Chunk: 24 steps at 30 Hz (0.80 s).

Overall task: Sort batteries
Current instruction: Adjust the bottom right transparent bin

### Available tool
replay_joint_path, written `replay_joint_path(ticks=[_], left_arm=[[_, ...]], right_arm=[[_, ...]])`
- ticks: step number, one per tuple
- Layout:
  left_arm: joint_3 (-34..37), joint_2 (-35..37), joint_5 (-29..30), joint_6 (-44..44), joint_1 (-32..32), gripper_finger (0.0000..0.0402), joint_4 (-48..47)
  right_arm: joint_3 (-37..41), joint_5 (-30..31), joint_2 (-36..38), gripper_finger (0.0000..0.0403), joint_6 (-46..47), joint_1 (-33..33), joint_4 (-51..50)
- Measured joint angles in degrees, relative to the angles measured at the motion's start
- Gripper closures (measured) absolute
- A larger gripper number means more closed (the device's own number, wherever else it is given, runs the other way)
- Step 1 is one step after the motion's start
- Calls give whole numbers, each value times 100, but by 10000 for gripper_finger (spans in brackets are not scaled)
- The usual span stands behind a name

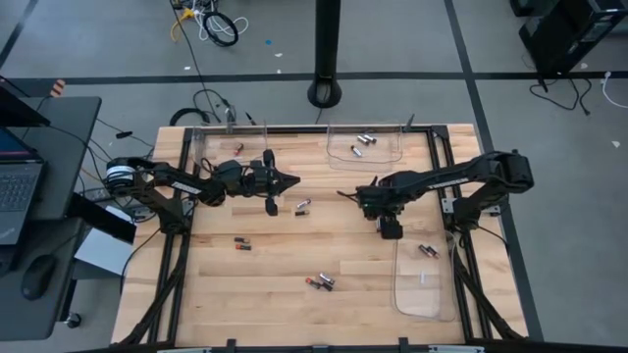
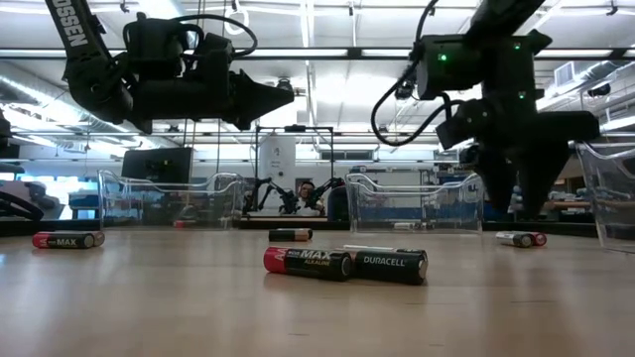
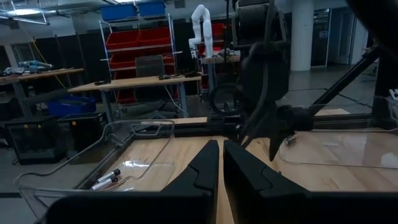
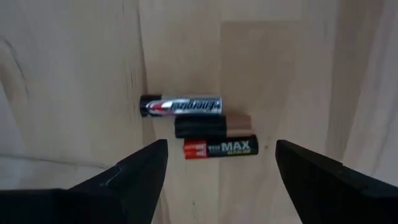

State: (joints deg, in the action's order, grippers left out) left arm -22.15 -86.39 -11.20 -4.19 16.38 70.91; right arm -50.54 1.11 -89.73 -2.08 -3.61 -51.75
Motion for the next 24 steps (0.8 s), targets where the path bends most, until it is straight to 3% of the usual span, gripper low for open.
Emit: replay_joint_path(ticks=[17, 21, 24], left_arm=[[0, 0, 0, -11, 2, 371, -9], [0, 0, 0, -11, 2, 371, -9], [0, 0, 0, -11, 2, 371, -9]], right_arm=[[-1004, 235, -90, 109, -159, 21, -390], [-1024, 124, -90, 157, -209, 14, -549], [-983, 109, -117, 228, -454, -29, -717]])
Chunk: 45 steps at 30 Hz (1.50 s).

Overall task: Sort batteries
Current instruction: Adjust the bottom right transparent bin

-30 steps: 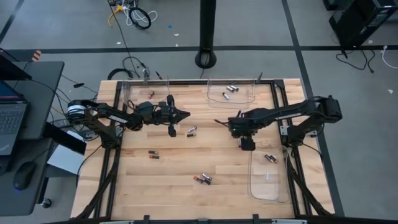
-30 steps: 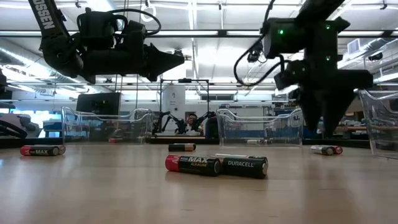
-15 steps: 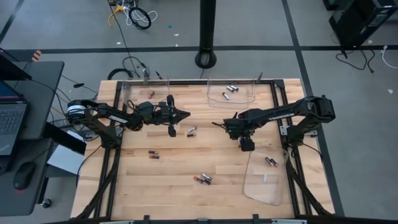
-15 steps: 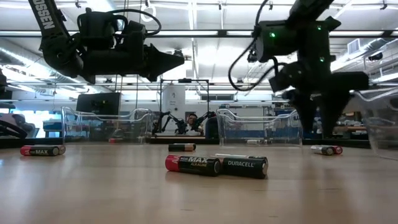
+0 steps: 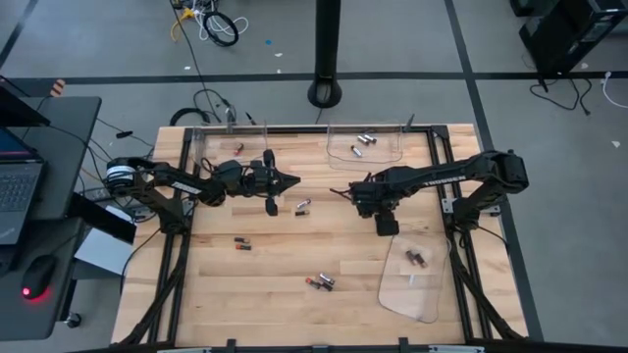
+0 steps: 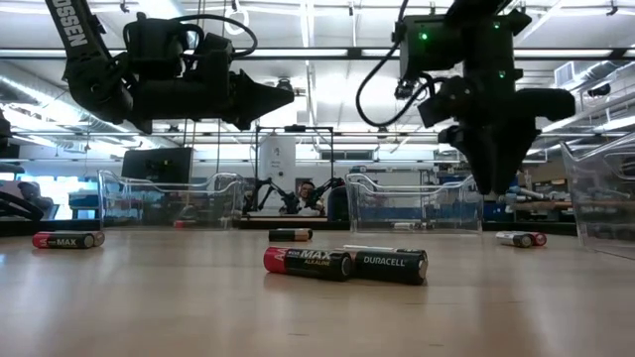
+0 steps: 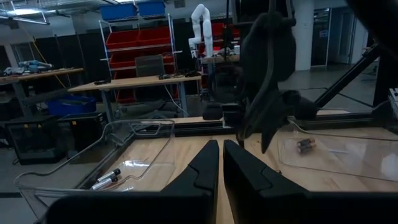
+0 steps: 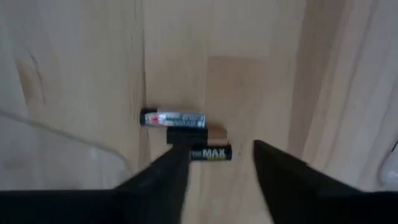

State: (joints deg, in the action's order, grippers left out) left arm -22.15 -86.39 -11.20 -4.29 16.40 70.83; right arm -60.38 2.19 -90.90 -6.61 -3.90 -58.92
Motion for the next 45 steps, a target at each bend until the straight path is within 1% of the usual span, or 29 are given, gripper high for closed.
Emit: replay_joint_path(ticks=[4, 5, 6, 10, 13, 16, 18, 21, 26, 30, 33, 37, 41, 45], left_arm=[[0, 0, 0, 0, -2, 371, 0], [0, 0, 0, 0, 0, 371, 0], [0, 0, 0, 0, -1, 371, 0], [0, 0, 0, -6, -2, 371, 0], [0, 0, 0, -61, -1, 371, 0], [0, 0, 0, -109, 0, 371, 0], [0, 0, 0, -109, -1, 371, 0], [0, 0, 0, -109, -1, 371, -2], [0, 0, 0, -109, 0, 371, -2], [0, 0, 0, -108, -2, 371, -2], [0, 0, 0, -107, 0, 371, -2], [0, 0, 0, -107, -1, 371, -2], [0, 0, 0, -107, 0, 371, -2], [0, 0, 0, -107, -2, 371, -2]], right_arm=[[26, -10, -2, 354, -296, -55, 33], [26, -11, -2, 378, -346, -57, 14], [26, -18, -2, 388, -358, -53, -7], [-65, -218, -2, 384, 89, -31, -376], [-236, -225, 3, 394, 502, 19, -753], [-320, -304, 3, 392, 378, 180, -750], [-319, -618, 5, 391, 15, 331, -724], [-319, -865, 5, 396, -256, 568, -494], [-319, -1186, 5, 396, -288, 997, -73], [-319, -1614, 5, 396, -152, 1391, 390], [-319, -1752, 5, 396, 111, 1668, 542], [-319, -1755, 5, 396, 520, 1946, 309], [-319, -1766, 5, 396, 825, 2127, -134], [-317, -1899, 5, 396, 1134, 2260, -473]])
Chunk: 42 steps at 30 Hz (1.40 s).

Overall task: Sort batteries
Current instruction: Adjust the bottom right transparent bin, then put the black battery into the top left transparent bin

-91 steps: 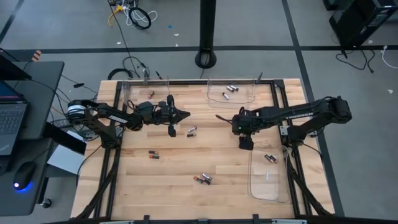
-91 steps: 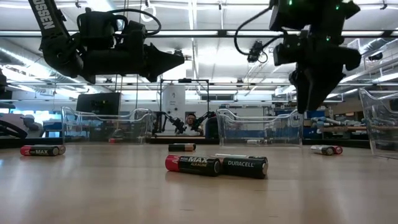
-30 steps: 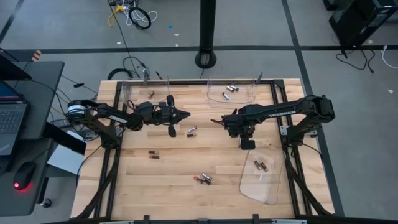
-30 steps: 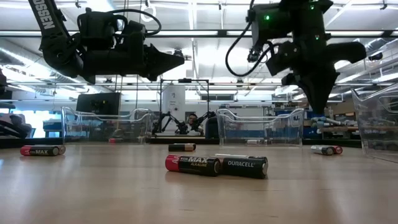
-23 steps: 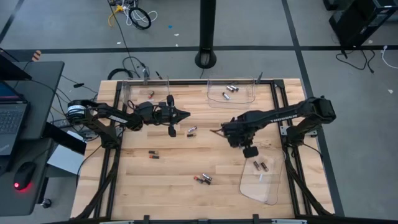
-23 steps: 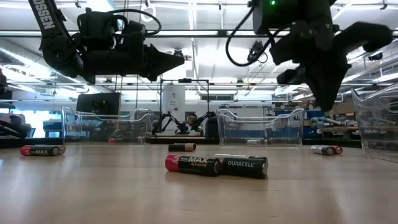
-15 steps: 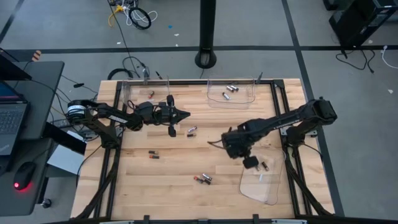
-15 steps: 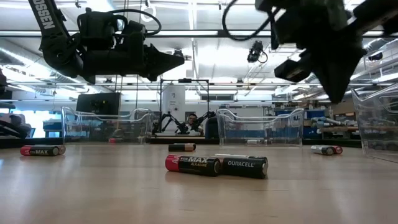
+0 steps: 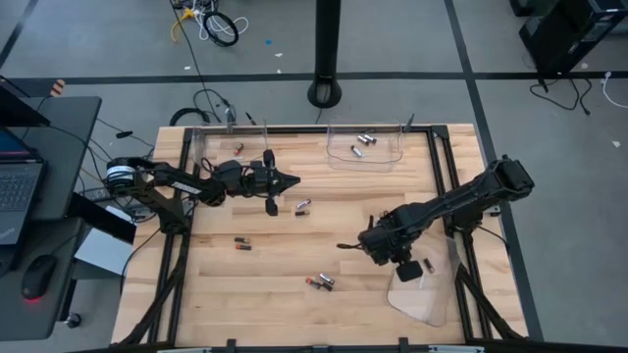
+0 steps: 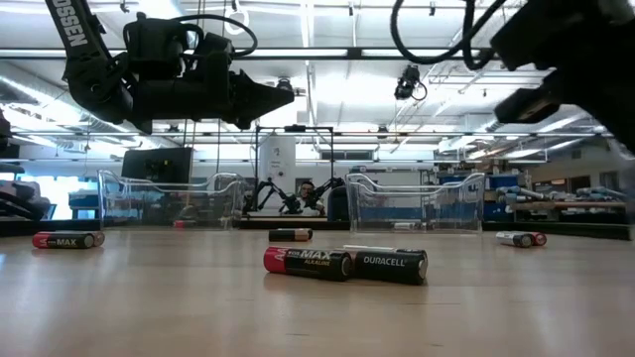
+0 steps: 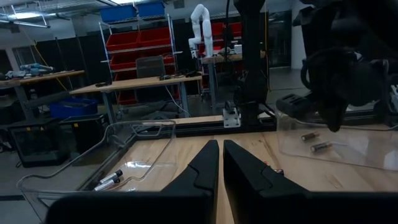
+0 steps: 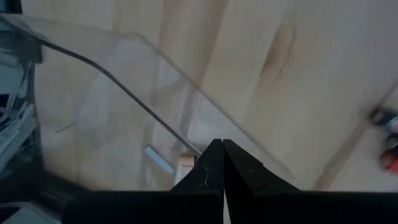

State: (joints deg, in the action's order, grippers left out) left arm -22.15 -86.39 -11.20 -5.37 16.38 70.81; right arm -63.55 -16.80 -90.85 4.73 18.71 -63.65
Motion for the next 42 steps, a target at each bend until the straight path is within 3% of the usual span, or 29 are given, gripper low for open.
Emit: replay_joint_path(ticks=[5, 11, 17, 25, 34, 42], left_arm=[[0, 0, 0, 1, 2, 371, 1], [0, 0, 0, 2, 0, 371, 2], [0, 0, 0, 2, 1, 371, 2], [0, 0, 0, -24, 1, 371, -2], [0, 0, 0, -31, 2, 371, -4], [0, 0, 0, -33, 0, 371, -3]], right_arm=[[-156, -90, 13, 396, 217, 93, -198], [-691, 870, 22, 383, 61, -262, -198], [-364, 1403, 22, 353, -175, -1018, -161], [586, 1793, 22, 266, -284, -1813, 259], [975, 1880, 20, 141, -140, -1864, 673], [1241, 2031, 20, 92, -60, -1830, 974]])
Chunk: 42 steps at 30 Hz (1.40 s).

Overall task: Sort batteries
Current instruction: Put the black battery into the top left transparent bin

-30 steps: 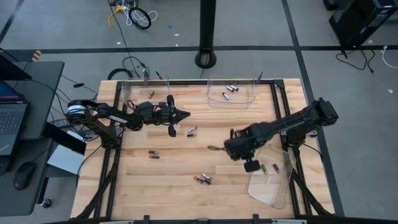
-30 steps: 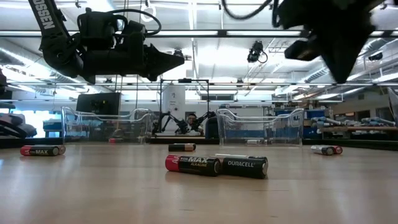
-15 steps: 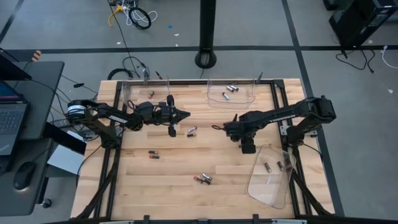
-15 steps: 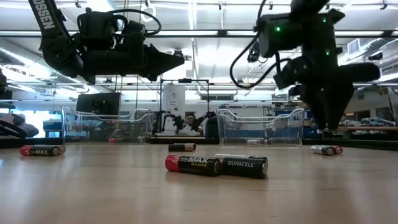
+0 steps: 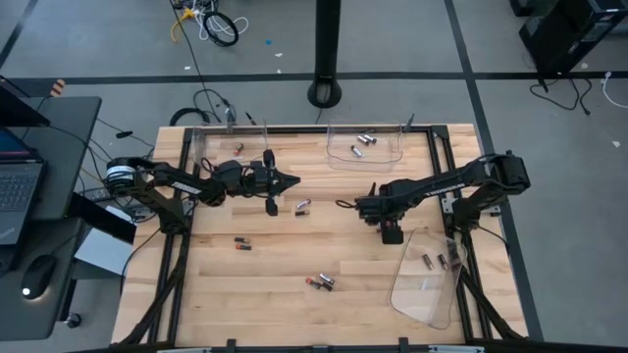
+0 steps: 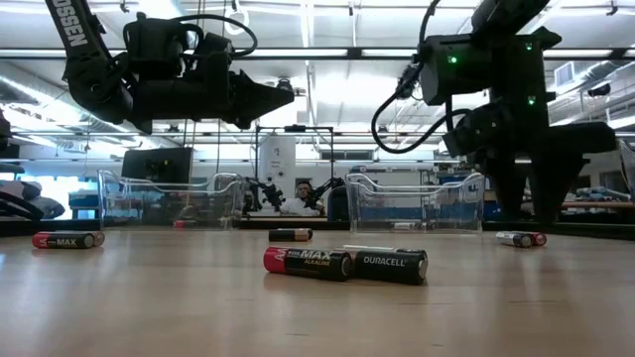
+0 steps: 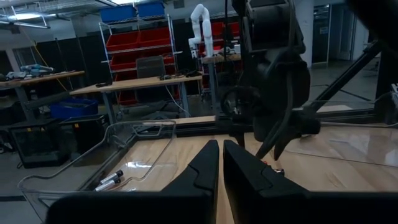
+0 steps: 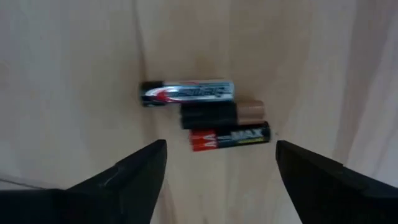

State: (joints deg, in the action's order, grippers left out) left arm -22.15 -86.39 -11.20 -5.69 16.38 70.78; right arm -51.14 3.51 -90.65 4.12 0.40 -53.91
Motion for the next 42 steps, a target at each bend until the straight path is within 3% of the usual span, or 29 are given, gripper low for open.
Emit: replay_joint_path(ticks=[4, 10, 20, 23, 28, 42], left_arm=[[0, 0, 0, -4, 0, 371, -2], [0, 0, 1, -4, 2, 371, -1], [0, 0, 0, 6, 2, 371, 1], [0, 0, 0, 7, 0, 371, 1], [0, 0, 0, 9, 0, 371, -1], [0, 0, 0, 13, 2, 371, -4]], right_arm=[[5, 112, 0, 90, -16, -4, -4], [5, -508, 0, 114, 741, -201, -180], [5, -534, 0, 270, 2397, -639, -216], [4, -462, 0, 294, 2644, -753, -192], [2, -461, 0, 294, 2874, -875, -118], [2, -267, -2, 244, 3364, -922, -103]])
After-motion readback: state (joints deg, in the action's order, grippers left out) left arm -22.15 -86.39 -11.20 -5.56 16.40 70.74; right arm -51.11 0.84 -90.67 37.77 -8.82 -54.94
